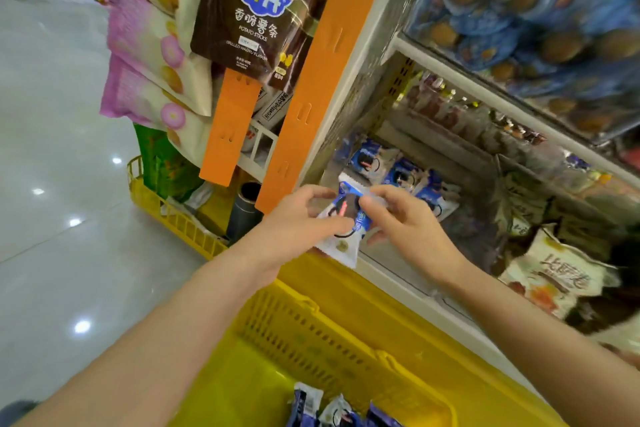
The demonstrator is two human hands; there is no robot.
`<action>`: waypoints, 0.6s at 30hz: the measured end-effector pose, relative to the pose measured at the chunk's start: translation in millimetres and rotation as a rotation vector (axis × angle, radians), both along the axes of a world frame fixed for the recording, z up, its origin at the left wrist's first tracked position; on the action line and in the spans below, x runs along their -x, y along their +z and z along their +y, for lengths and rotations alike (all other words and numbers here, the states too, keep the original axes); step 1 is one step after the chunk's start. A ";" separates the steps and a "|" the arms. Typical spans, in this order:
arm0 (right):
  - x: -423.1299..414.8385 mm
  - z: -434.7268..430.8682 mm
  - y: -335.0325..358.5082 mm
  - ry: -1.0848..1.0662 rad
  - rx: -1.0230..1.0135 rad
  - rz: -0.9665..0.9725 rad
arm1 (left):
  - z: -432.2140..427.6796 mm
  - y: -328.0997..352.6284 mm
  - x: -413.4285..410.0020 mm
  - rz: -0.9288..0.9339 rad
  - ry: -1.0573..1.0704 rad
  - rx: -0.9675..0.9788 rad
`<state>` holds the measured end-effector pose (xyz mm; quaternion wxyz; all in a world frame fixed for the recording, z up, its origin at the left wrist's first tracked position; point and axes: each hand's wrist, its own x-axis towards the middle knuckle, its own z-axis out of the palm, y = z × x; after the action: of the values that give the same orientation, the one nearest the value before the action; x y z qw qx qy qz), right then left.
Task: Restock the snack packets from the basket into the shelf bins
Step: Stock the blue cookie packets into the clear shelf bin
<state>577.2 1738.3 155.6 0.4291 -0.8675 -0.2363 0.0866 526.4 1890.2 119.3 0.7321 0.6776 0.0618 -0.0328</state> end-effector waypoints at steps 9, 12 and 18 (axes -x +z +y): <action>24.9 -33.7 4.2 -0.177 -0.176 0.264 | -23.1 3.5 6.4 -0.278 0.052 -0.208; 22.5 -43.7 10.5 -0.197 -0.163 0.238 | -30.9 6.3 2.9 -0.357 -0.008 -0.321; 22.5 -53.7 2.5 -0.289 -0.355 0.283 | -58.6 4.9 -8.1 -0.389 0.054 -0.267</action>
<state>554.7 1684.6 158.2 0.6113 -0.7826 -0.0590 0.1019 534.5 1831.6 124.2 0.6347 0.7601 -0.0586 0.1266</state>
